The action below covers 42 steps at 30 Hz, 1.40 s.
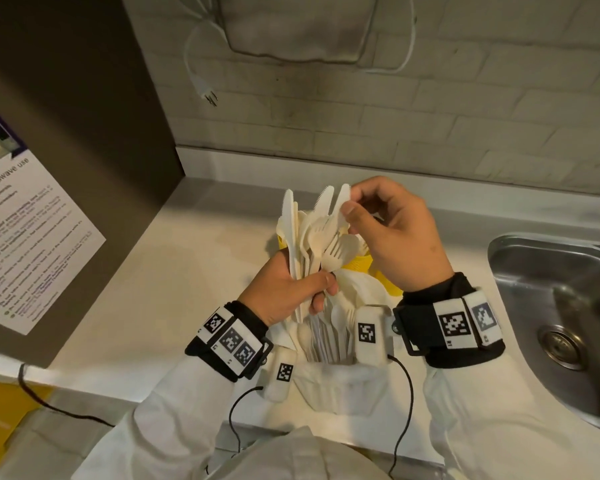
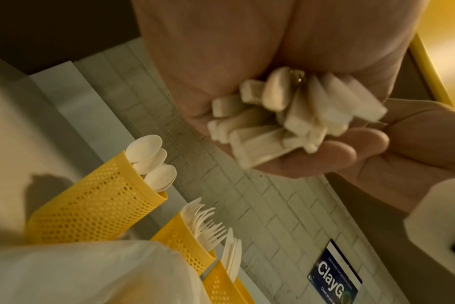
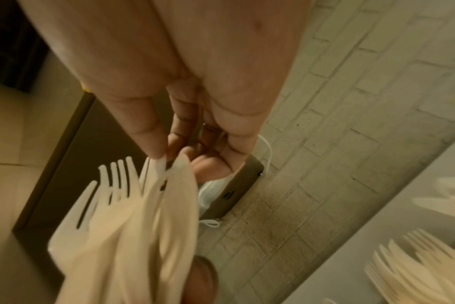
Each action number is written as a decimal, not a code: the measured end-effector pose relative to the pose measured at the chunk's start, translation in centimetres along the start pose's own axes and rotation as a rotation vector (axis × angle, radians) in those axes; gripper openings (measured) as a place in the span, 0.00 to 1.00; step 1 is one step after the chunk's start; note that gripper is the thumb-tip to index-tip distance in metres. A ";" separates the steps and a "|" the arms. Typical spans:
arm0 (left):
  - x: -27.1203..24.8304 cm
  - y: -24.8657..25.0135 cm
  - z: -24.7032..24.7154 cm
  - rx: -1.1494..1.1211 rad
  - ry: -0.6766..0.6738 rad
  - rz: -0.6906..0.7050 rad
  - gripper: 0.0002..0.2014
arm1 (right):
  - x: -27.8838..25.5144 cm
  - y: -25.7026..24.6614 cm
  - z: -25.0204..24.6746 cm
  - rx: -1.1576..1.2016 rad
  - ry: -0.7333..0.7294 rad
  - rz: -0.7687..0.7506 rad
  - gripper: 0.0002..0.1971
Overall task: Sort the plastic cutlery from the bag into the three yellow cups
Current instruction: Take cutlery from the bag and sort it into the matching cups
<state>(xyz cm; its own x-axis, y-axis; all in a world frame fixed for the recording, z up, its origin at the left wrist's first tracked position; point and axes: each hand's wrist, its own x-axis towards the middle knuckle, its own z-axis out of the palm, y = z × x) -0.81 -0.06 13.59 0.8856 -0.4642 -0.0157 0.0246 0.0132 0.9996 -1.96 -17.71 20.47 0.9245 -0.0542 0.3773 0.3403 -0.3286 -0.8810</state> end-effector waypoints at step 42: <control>-0.1 -0.7 -4.5 0.253 0.025 -0.075 0.10 | 2.7 0.4 2.7 0.164 0.042 0.117 0.06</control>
<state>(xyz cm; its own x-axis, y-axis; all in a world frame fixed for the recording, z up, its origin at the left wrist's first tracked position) 1.12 3.95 12.83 0.8969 -0.4334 -0.0877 -0.0230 -0.2437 0.9696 1.11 -15.46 20.31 0.9526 -0.1233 0.2782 0.2575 -0.1602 -0.9529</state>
